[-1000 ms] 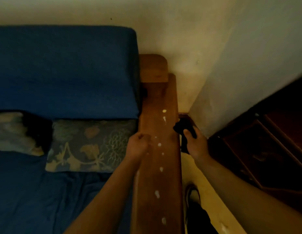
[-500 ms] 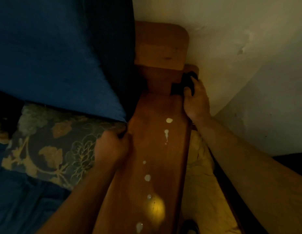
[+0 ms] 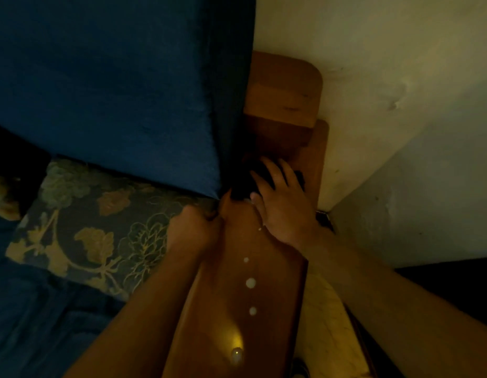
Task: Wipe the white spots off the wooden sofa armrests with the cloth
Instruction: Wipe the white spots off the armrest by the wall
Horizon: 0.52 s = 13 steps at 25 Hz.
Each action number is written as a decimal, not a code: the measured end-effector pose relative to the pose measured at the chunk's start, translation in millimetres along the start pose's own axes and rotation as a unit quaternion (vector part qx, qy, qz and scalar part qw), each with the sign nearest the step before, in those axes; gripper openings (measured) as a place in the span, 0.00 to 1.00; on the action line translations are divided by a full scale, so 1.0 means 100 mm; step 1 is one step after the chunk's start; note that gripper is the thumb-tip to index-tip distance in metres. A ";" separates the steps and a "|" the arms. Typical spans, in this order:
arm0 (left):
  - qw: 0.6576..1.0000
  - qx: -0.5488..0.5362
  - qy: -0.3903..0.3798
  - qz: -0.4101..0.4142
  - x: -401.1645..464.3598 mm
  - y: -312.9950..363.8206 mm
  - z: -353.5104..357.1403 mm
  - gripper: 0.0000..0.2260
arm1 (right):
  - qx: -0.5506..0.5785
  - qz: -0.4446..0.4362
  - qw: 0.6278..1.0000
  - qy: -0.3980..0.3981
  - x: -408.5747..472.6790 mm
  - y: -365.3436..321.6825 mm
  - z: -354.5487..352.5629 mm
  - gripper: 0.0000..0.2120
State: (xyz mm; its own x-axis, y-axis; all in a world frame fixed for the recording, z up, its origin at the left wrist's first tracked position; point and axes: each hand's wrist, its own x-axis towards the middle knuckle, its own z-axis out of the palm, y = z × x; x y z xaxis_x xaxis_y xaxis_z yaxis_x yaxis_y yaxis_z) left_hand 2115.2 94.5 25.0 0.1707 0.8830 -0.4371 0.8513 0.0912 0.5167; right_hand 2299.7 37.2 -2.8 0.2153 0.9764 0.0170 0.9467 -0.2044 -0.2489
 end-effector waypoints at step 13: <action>0.998 0.009 0.039 0.051 -0.55 -0.32 0.03 0.12 | 0.063 -0.061 0.993 -0.076 0.10 0.29 0.00 0.24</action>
State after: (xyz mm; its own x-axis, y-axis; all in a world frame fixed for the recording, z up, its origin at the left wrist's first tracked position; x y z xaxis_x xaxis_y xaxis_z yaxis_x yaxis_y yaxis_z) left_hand 2080.5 41.2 30.3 0.2176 0.9209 -0.3236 0.8402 -0.0080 0.5422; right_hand 2329.0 41.6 -9.8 0.0522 0.9946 -0.0902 0.9242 -0.0823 -0.3729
